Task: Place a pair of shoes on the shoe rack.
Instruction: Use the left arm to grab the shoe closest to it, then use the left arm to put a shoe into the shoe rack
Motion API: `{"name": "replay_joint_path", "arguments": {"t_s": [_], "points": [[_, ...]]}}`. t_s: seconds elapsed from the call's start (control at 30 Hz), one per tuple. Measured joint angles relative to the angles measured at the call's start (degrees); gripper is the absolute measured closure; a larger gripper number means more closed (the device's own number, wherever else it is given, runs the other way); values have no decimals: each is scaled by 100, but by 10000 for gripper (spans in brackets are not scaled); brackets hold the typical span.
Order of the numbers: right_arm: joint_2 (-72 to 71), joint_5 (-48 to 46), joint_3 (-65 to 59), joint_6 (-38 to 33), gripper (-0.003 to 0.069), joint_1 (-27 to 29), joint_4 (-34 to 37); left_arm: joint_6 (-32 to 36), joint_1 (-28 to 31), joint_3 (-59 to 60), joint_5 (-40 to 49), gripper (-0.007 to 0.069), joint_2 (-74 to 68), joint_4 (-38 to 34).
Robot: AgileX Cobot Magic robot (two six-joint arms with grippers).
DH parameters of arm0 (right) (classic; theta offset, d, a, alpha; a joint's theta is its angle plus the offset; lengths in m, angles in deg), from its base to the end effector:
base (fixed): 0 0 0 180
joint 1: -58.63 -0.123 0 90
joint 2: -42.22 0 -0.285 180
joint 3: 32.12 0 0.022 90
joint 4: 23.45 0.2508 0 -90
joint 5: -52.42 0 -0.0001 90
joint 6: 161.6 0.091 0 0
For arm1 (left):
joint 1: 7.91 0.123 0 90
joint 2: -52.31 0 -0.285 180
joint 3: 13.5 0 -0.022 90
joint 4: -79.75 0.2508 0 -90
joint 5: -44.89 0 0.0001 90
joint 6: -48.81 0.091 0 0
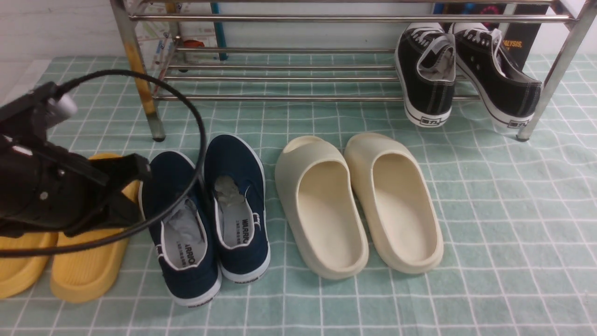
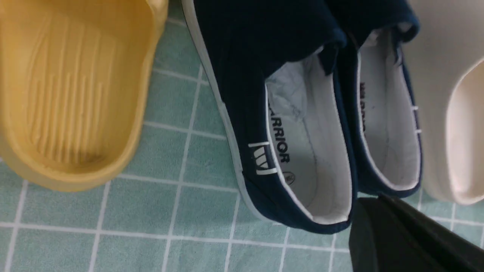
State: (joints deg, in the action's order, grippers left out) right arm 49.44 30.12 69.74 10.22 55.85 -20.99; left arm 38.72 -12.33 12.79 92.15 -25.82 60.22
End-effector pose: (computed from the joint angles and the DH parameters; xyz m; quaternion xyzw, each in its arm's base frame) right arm 0.0520 0.0040 0.1734 -0.0659 0.8045 -0.0095 0.5903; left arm 0.2314 -0.0403 0.2843 -0.1283 0.9504 -0.1782 0.2203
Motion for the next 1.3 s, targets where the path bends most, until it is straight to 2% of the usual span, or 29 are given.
{"name": "replay_joint_path", "arguments": {"t_s": [0.17,0.2,0.27,0.3,0.37,0.47,0.53,0.6,0.77,0.93,1.13,1.3], "points": [[0,0,0,0,421,0,0,169,0,-24,53,508,-662,3],[0,0,0,0,421,0,0,182,0,-31,-98,438,-879,17],[0,0,0,0,421,0,0,182,0,-44,-343,356,-1079,5],[0,0,0,0,421,0,0,182,0,-44,-372,356,-1101,8],[0,0,0,0,421,0,0,190,0,-56,-739,267,-1398,-65],[0,0,0,0,421,0,0,289,0,-63,-990,229,-1726,-98],[0,0,0,0,421,0,0,444,0,-63,-1139,241,-1965,-98],[0,0,0,0,420,0,0,615,0,-63,-1294,303,-2223,-98],[0,0,0,0,420,0,0,716,0,-111,-1365,600,-2514,-44],[0,0,0,0,420,0,0,723,4,-325,-955,618,-2449,12],[0,0,0,0,420,0,0,842,4,-1125,157,618,-1890,181],[0,0,0,0,420,0,0,948,4,-2133,229,618,-2145,160]]}}
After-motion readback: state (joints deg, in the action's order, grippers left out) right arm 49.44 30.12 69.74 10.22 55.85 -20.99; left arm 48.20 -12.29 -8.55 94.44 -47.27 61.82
